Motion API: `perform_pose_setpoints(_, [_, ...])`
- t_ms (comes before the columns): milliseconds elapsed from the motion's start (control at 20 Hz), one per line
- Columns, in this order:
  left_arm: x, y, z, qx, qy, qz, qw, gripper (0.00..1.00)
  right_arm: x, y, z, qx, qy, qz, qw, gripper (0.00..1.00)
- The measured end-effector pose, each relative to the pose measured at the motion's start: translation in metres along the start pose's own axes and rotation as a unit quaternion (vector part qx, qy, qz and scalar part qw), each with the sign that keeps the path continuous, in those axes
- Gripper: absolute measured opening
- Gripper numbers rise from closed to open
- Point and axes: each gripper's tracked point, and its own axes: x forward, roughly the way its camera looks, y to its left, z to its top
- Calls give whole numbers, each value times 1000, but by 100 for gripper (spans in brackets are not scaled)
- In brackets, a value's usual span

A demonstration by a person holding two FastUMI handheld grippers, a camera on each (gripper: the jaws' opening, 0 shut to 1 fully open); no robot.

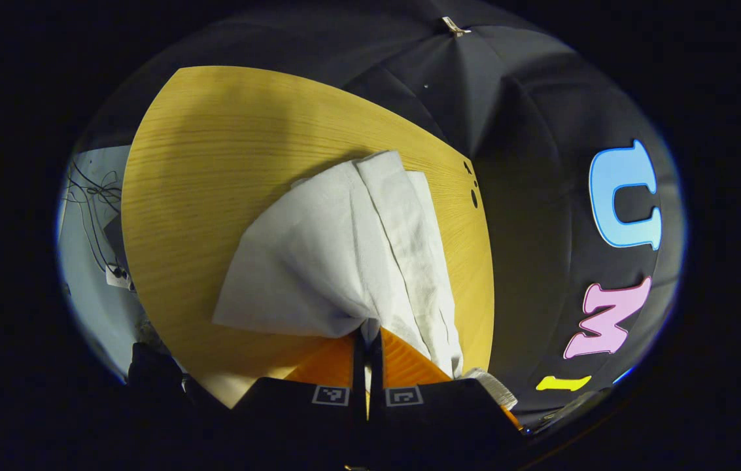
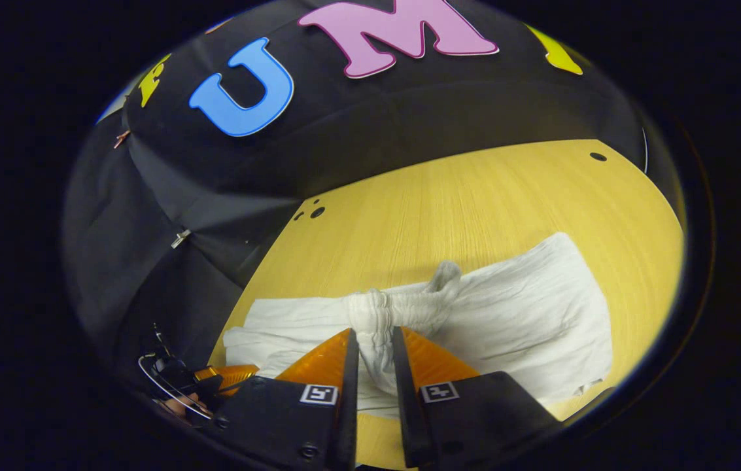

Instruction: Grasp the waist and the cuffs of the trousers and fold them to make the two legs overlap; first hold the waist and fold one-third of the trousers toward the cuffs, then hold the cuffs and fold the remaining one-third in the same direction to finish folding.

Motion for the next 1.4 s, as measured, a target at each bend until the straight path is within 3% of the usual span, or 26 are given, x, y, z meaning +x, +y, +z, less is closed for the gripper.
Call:
perform_pose_setpoints(100, [1,0,1,-7,0,-3,1000,6,-3,15,-7,25,19,37,999,43])
perform_pose_setpoints(150, [1,0,2,-13,1,-4,1000,6,-7,25,-10,42,27,57,997,59])
perform_pose_setpoints(200, [1,0,1,-18,1,-6,1000,6,-11,32,-12,57,35,76,995,53])
perform_pose_setpoints(250, [0,0,2,-23,1,-7,1000,6,-12,32,-13,64,35,82,994,67])
perform_pose_setpoints(450, [-2,-5,4,-38,5,-14,999,6,-33,-8,-9,90,13,48,995,69])
perform_pose_setpoints(600, [-9,-28,9,-36,-6,-41,998,6,-61,-52,-4,127,-16,14,992,69])
perform_pose_setpoints(1000, [-25,-117,8,92,-37,-104,990,5,-143,-153,-29,166,-53,-66,983,69])
perform_pose_setpoints(1400, [-24,-210,-49,229,-22,-162,960,5,-192,-214,-46,215,-86,-118,966,69])
